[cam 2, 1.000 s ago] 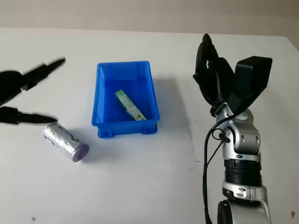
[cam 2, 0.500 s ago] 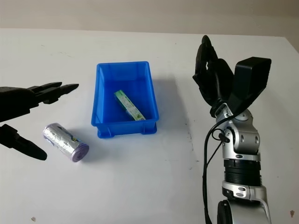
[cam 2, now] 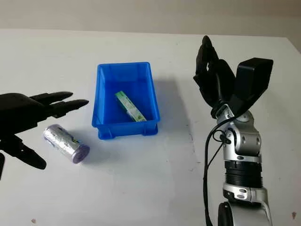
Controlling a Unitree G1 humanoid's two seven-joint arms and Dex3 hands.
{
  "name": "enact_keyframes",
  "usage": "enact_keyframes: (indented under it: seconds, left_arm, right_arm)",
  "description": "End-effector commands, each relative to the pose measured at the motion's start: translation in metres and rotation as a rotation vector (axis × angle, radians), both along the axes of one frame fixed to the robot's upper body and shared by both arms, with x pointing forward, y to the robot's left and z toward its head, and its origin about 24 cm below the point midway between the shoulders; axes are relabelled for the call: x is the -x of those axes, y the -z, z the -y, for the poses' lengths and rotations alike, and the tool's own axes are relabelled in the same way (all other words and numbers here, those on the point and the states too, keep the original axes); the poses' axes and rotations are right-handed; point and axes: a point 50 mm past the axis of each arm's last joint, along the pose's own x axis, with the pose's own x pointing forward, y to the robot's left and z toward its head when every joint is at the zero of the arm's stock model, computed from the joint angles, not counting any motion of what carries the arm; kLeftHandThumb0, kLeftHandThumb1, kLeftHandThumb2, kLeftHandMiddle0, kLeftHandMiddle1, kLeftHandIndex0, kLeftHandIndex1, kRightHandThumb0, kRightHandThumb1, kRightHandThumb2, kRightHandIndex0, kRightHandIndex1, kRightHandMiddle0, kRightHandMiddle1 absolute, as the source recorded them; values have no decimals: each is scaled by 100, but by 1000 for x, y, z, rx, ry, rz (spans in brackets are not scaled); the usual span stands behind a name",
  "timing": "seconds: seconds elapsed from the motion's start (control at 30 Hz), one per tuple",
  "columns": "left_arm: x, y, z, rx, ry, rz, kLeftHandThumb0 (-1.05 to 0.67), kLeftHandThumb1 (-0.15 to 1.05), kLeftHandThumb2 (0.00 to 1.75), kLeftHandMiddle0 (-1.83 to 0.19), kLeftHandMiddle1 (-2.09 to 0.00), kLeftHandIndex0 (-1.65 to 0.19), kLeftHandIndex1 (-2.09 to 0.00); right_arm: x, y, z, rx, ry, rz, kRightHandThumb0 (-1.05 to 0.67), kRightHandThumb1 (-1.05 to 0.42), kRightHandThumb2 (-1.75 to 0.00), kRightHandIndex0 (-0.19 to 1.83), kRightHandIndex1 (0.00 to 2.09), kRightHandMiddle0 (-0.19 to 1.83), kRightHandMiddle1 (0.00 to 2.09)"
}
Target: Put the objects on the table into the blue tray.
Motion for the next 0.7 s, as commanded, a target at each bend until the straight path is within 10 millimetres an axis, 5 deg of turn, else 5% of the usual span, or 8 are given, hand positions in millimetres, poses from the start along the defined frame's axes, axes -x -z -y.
enact_keyframes:
  seconds: [0.0, 0.67]
  left_arm:
    - [0, 5, 0, 6, -1, -7, -74, 85, 6, 0, -8, 0, -9]
    - [1, 28, 6, 92, 58, -33, -58, 87, 6, -18, -10, -17, -16]
  right_arm:
    - [0, -7, 1, -4, -3, 27, -73, -105, -78, -19, 0, -19, 0]
    - [0, -8, 1, -12, -17, 22, -73, -105, -78, -19, 0, -19, 0]
